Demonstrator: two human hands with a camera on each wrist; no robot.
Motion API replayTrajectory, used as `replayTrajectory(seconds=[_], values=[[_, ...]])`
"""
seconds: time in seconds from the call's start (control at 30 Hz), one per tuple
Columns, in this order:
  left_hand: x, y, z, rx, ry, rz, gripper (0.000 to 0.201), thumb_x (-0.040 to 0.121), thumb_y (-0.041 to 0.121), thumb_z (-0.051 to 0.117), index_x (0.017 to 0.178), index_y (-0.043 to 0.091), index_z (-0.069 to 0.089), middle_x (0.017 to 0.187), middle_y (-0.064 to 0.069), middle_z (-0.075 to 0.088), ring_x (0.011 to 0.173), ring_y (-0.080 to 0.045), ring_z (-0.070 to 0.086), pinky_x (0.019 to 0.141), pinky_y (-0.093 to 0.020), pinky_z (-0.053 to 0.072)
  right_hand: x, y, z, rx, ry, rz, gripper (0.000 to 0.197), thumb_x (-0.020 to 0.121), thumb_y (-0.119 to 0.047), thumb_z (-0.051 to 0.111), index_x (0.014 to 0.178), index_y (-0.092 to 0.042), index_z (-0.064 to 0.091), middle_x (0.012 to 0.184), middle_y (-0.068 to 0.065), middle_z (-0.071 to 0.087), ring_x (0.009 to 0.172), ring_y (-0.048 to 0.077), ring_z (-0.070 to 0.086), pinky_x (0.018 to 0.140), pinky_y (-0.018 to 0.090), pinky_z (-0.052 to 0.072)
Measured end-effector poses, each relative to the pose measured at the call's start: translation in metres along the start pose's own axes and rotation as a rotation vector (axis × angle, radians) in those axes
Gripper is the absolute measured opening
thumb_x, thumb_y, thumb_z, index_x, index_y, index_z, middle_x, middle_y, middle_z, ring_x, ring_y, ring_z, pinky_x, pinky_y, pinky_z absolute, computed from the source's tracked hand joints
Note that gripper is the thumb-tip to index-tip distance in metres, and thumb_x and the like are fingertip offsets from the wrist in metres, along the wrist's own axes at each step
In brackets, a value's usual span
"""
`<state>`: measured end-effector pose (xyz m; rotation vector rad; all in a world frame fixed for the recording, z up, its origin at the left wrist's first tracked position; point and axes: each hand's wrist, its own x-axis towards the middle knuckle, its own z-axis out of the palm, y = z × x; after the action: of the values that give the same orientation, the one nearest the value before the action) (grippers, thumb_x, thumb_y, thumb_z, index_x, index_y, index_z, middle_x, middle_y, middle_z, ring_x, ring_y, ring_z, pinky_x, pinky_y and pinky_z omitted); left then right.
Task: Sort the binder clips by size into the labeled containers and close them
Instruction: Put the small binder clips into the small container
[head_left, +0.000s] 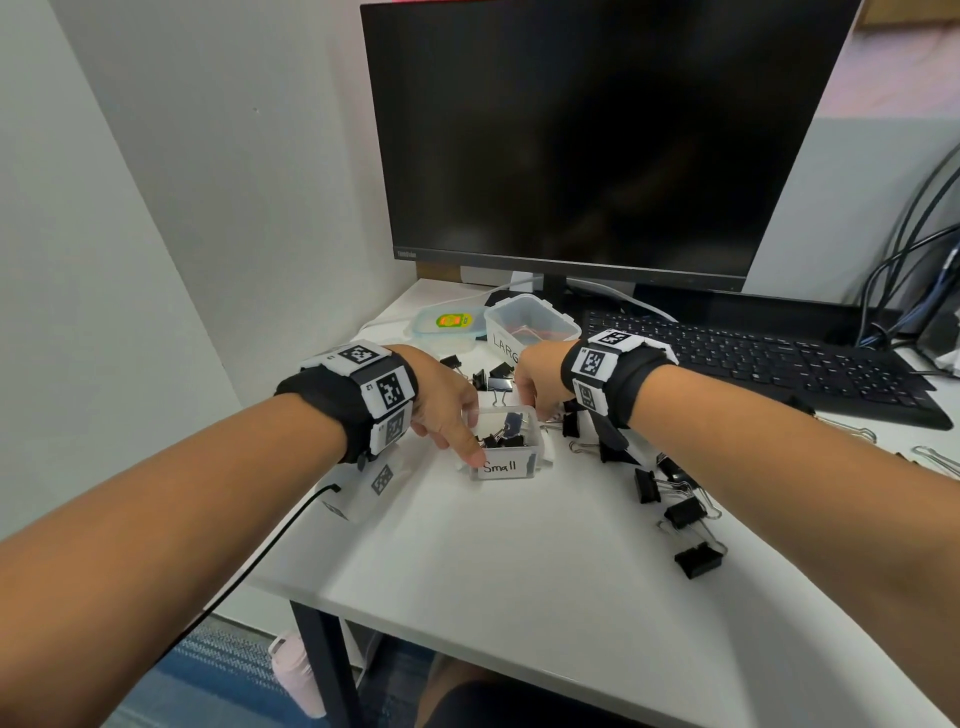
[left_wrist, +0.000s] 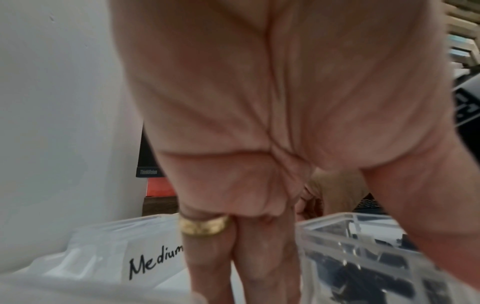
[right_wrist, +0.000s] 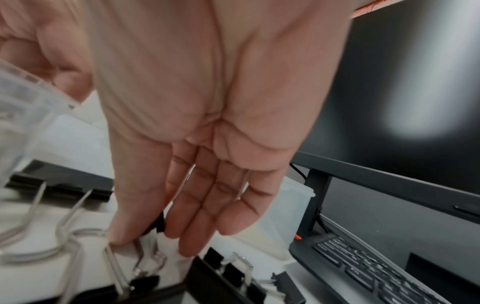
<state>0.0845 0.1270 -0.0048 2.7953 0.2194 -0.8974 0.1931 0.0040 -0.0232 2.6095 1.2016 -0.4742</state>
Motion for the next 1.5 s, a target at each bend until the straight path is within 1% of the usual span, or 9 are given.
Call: replayTrajectory(seconds=[0.1, 0.3, 0.5, 0.6, 0.8, 1.13, 1.33, 1.4, 1.5], values=[[0.000, 0.000, 0.000, 0.013, 0.000, 0.003, 0.054, 0.075, 0.047, 0.074, 0.117, 0.023, 0.049, 0.121, -0.004, 0.062, 0.075, -0.004, 0.055, 0.078, -0.022, 0.044, -0.001, 0.001, 0.000, 0.025, 0.011, -0.007, 0.027, 0.077, -0.011, 0.076, 0.104, -0.007, 0.071, 0.088, -0.001, 0.062, 0.082, 0.014, 0.056, 0.054, 0.014, 0.040], [-0.001, 0.001, 0.000, 0.022, -0.002, 0.004, 0.053, 0.075, 0.049, 0.074, 0.114, 0.024, 0.050, 0.121, -0.002, 0.062, 0.081, -0.005, 0.056, 0.085, -0.025, 0.046, -0.003, 0.001, 0.003, 0.058, 0.038, 0.016, 0.025, 0.077, -0.010, 0.076, 0.101, -0.006, 0.072, 0.069, -0.010, 0.055, 0.079, 0.013, 0.056, 0.058, 0.014, 0.042], [-0.002, 0.001, 0.002, 0.007, -0.006, 0.000, 0.053, 0.075, 0.049, 0.074, 0.115, 0.023, 0.049, 0.121, -0.004, 0.062, 0.091, -0.011, 0.057, 0.090, -0.025, 0.047, -0.025, 0.005, -0.011, 0.227, 0.177, 0.002, 0.017, 0.085, -0.005, 0.064, 0.099, -0.012, 0.072, 0.086, -0.005, 0.064, 0.076, 0.010, 0.059, 0.060, 0.015, 0.047], [-0.002, 0.002, 0.002, 0.006, -0.013, -0.005, 0.052, 0.075, 0.049, 0.074, 0.113, 0.023, 0.049, 0.121, -0.004, 0.062, 0.086, -0.009, 0.057, 0.089, -0.025, 0.046, -0.038, 0.004, -0.021, 0.339, 0.216, -0.016, 0.020, 0.087, -0.005, 0.061, 0.100, -0.016, 0.072, 0.091, -0.001, 0.070, 0.080, 0.011, 0.061, 0.077, 0.024, 0.053], [-0.006, 0.004, 0.003, 0.031, -0.015, -0.037, 0.054, 0.074, 0.054, 0.072, 0.114, 0.026, 0.049, 0.119, -0.004, 0.064, 0.086, -0.012, 0.057, 0.087, -0.027, 0.046, -0.056, -0.007, -0.023, 0.476, 0.178, -0.105, 0.017, 0.090, -0.008, 0.061, 0.103, -0.013, 0.070, 0.075, -0.005, 0.065, 0.066, 0.001, 0.058, 0.059, 0.013, 0.046], [-0.010, 0.015, 0.005, 0.072, -0.013, -0.060, 0.061, 0.072, 0.063, 0.069, 0.118, 0.029, 0.049, 0.111, -0.002, 0.070, 0.107, -0.016, 0.065, 0.100, -0.035, 0.047, -0.066, 0.006, -0.011, 0.487, 0.189, -0.037, 0.018, 0.092, -0.010, 0.058, 0.105, -0.011, 0.071, 0.090, 0.004, 0.071, 0.073, 0.008, 0.065, 0.064, 0.016, 0.050], [-0.012, 0.028, 0.005, 0.117, 0.006, -0.037, 0.060, 0.078, 0.060, 0.064, 0.124, 0.027, 0.046, 0.099, 0.000, 0.070, 0.103, -0.017, 0.066, 0.092, -0.028, 0.046, -0.063, 0.042, -0.009, 0.425, 0.239, 0.184, 0.026, 0.088, 0.000, 0.053, 0.072, -0.010, 0.070, 0.071, 0.001, 0.063, 0.062, 0.013, 0.058, 0.067, 0.027, 0.052], [-0.011, 0.031, 0.004, 0.116, -0.006, -0.037, 0.060, 0.079, 0.060, 0.064, 0.124, 0.027, 0.046, 0.090, 0.002, 0.068, 0.099, -0.017, 0.067, 0.087, -0.028, 0.046, -0.056, 0.049, -0.007, 0.308, 0.192, 0.254, 0.025, 0.085, 0.000, 0.051, 0.085, -0.006, 0.075, 0.084, 0.005, 0.069, 0.074, 0.018, 0.065, 0.071, 0.025, 0.053], [-0.009, 0.033, 0.002, 0.097, -0.030, -0.037, 0.061, 0.078, 0.058, 0.066, 0.126, 0.026, 0.045, 0.104, -0.004, 0.069, 0.104, -0.019, 0.067, 0.093, -0.030, 0.047, -0.048, 0.051, -0.001, 0.086, 0.107, 0.339, 0.032, 0.092, -0.010, 0.048, 0.118, -0.007, 0.067, 0.119, 0.007, 0.066, 0.111, 0.022, 0.062, 0.097, 0.031, 0.050]])
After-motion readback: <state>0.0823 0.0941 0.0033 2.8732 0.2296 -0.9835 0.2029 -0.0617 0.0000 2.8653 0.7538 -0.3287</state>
